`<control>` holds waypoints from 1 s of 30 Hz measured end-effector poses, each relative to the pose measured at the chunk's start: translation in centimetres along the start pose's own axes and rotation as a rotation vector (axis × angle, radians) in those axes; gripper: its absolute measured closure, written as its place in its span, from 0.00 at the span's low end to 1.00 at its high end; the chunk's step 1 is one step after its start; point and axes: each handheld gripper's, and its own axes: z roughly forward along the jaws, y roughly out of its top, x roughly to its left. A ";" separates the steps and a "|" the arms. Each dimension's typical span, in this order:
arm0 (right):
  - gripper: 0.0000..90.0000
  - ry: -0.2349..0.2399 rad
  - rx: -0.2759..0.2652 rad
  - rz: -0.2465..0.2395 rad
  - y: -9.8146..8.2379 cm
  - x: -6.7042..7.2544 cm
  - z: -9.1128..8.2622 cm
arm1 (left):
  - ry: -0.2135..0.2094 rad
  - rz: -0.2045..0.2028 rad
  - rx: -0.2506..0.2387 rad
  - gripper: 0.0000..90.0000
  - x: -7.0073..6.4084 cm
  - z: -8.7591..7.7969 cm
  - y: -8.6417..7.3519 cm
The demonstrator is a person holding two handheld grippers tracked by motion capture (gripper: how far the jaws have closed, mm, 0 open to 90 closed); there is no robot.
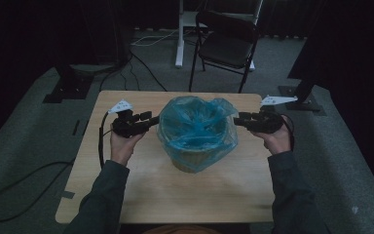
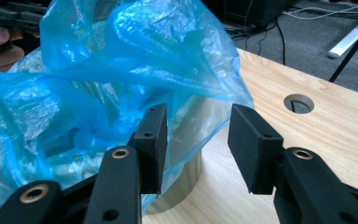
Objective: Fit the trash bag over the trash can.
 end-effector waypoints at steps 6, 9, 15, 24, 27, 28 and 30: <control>0.61 0.003 -0.023 -0.010 0.5 -0.2 0.2 | -0.013 0.075 -0.018 0.49 -0.9 0.2 0.7; 0.60 -0.001 -0.028 -0.033 0.8 0.0 0.4 | -0.012 0.101 -0.016 0.47 -1.4 0.6 1.2; 0.59 0.008 -0.035 -0.075 1.5 0.6 0.7 | 0.008 0.138 -0.014 0.47 -1.9 1.2 1.9; 0.60 0.002 -0.016 -0.184 2.5 2.1 1.7 | 0.044 0.184 -0.003 0.53 -2.5 2.2 2.9; 0.67 -0.009 -0.014 -0.194 2.9 2.0 2.0 | 0.076 0.206 -0.005 0.63 -2.9 2.6 3.3; 0.67 -0.009 -0.014 -0.194 2.9 2.0 2.0 | 0.076 0.206 -0.005 0.68 -2.9 2.6 3.3; 0.75 -0.028 -0.016 -0.188 3.3 1.8 2.5 | 0.094 0.215 0.002 0.72 -2.9 2.9 3.7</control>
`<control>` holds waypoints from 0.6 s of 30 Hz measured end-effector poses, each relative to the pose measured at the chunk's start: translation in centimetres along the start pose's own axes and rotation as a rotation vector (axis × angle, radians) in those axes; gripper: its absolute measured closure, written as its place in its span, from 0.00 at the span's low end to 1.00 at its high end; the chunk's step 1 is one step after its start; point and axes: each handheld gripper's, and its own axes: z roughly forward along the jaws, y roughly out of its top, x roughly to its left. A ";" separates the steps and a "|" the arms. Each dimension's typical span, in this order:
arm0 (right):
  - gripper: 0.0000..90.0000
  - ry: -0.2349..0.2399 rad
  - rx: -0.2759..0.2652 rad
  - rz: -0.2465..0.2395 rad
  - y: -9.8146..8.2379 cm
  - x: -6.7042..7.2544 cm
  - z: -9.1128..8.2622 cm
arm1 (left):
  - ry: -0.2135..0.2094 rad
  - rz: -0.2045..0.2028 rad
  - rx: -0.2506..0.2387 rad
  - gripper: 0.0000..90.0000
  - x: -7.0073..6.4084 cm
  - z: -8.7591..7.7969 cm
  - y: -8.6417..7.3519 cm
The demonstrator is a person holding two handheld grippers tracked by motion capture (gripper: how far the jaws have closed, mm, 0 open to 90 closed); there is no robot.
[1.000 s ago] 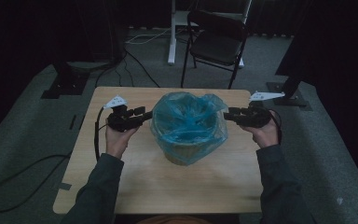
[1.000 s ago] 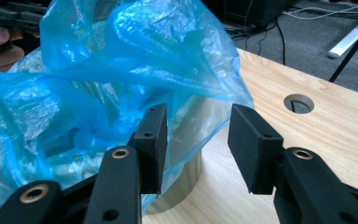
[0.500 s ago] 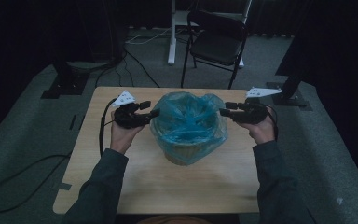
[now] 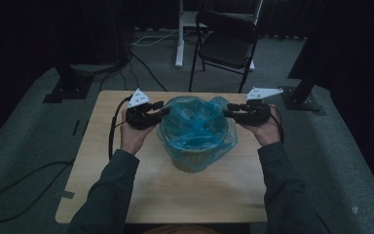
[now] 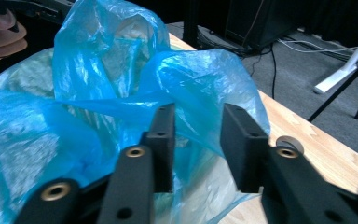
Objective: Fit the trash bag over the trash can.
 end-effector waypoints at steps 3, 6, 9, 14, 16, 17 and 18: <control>0.82 -0.001 0.003 0.000 0.3 -0.1 0.4 | 0.007 0.008 0.006 0.79 0.1 0.3 0.4; 0.87 -0.007 0.008 -0.005 0.7 -0.2 0.8 | 0.017 0.009 0.009 0.88 0.2 0.7 0.8; 0.93 0.000 -0.003 0.010 0.9 -0.6 1.0 | 0.024 0.002 0.006 0.97 0.6 1.0 1.0; 0.98 0.000 -0.013 0.048 1.3 -1.4 1.4 | 0.031 -0.029 -0.010 1.00 1.4 1.3 1.5; 0.98 0.003 -0.011 0.066 1.4 -1.8 1.6 | 0.034 -0.044 -0.003 1.00 1.9 1.6 1.6; 0.98 -0.001 -0.011 0.074 1.5 -2.0 1.8 | 0.039 -0.049 0.003 1.00 2.1 1.7 1.6; 0.98 -0.002 -0.006 0.081 1.5 -2.3 2.0 | 0.043 -0.058 0.007 1.00 2.4 1.9 1.6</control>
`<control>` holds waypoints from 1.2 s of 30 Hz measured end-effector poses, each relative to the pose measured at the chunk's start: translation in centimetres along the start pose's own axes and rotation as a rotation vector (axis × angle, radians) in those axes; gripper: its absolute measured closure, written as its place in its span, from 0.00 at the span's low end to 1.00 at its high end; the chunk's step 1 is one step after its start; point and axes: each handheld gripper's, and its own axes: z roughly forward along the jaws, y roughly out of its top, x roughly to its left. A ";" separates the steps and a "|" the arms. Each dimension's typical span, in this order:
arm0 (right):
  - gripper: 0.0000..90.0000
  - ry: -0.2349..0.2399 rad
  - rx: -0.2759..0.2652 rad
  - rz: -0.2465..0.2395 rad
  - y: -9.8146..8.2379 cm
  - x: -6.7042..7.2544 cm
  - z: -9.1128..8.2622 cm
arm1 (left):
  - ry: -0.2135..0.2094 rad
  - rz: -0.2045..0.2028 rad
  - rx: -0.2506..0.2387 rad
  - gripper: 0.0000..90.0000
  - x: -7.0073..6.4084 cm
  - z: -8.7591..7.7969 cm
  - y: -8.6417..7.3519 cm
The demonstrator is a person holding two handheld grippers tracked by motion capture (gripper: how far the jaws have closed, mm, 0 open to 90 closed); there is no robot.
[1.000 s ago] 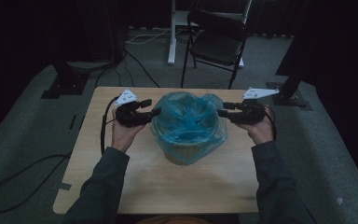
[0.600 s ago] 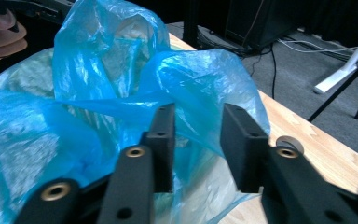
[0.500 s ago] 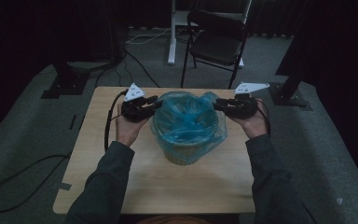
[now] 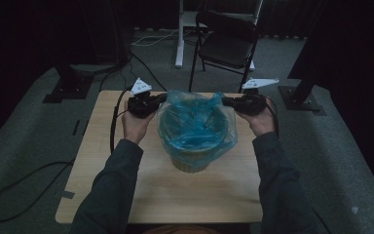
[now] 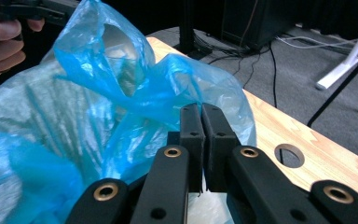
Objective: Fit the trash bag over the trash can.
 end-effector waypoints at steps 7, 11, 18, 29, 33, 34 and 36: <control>0.99 -0.021 0.063 0.080 -0.2 -1.8 2.7 | 0.006 -0.093 0.059 1.00 2.0 2.3 -0.4; 0.99 -0.028 0.089 0.111 -0.4 -2.2 3.6 | 0.009 -0.131 0.098 1.00 2.7 3.3 -1.1; 1.00 -0.045 0.165 0.166 -1.0 -2.8 5.3 | -0.003 -0.189 0.172 1.00 3.4 5.1 -2.1; 1.00 -0.054 0.271 0.247 -3.2 -3.6 6.8 | -0.024 -0.198 0.277 0.99 2.8 7.0 -3.4; 1.00 -0.054 0.261 0.264 -4.1 -3.8 6.2 | -0.042 -0.231 0.266 0.98 3.1 7.1 -4.3; 1.00 -0.056 0.244 0.264 -3.9 -3.8 5.9 | -0.041 -0.229 0.264 0.98 3.1 7.1 -4.3; 0.99 -0.058 0.226 0.264 -3.7 -3.8 5.6 | -0.038 -0.229 0.261 0.97 3.2 7.1 -4.3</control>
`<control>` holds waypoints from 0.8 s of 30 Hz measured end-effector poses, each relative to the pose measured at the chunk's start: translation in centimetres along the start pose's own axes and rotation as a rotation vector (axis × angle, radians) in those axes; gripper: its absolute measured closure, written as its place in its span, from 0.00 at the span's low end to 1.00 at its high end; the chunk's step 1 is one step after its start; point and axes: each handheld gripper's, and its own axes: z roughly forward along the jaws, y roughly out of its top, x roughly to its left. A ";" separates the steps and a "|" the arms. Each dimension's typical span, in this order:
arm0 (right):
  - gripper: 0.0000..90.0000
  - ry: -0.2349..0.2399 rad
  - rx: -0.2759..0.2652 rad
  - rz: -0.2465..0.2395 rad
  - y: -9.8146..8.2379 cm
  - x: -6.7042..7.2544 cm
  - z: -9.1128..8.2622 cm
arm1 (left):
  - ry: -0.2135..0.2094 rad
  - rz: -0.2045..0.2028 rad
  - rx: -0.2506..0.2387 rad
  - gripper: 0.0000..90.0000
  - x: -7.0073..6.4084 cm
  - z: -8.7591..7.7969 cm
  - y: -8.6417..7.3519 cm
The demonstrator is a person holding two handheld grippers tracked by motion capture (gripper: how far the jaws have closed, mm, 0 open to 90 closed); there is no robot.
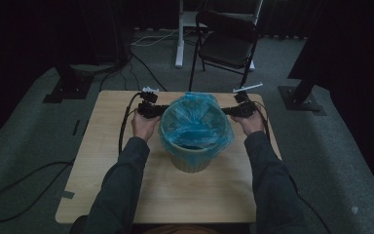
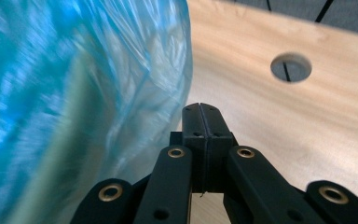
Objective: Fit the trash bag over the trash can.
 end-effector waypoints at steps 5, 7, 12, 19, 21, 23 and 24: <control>0.81 -0.001 -0.104 -0.049 1.1 0.5 -1.8 | -0.004 -0.010 -0.036 0.96 0.0 -0.4 0.3; 0.78 0.006 -0.130 -0.064 1.4 0.8 -2.0 | -0.006 -0.013 -0.039 0.96 0.0 -0.4 0.4; 0.72 0.058 -0.193 -0.096 2.2 1.6 -2.2 | -0.005 -0.018 -0.048 0.96 0.0 -0.5 0.4; 0.68 0.079 -0.184 -0.136 3.0 2.5 -1.3 | -0.004 -0.020 -0.054 0.96 0.1 -0.6 0.5; 0.92 0.063 -0.163 -0.116 3.2 2.3 -0.7 | -0.001 -0.006 -0.042 0.96 -0.1 -0.4 0.4; 1.00 0.043 -0.135 -0.109 3.1 2.1 -0.4 | -0.004 -0.002 -0.036 0.96 -0.2 -0.2 0.4; 1.00 0.037 -0.123 -0.108 3.1 2.0 -0.1 | -0.003 0.001 -0.033 0.96 -0.2 -0.1 0.4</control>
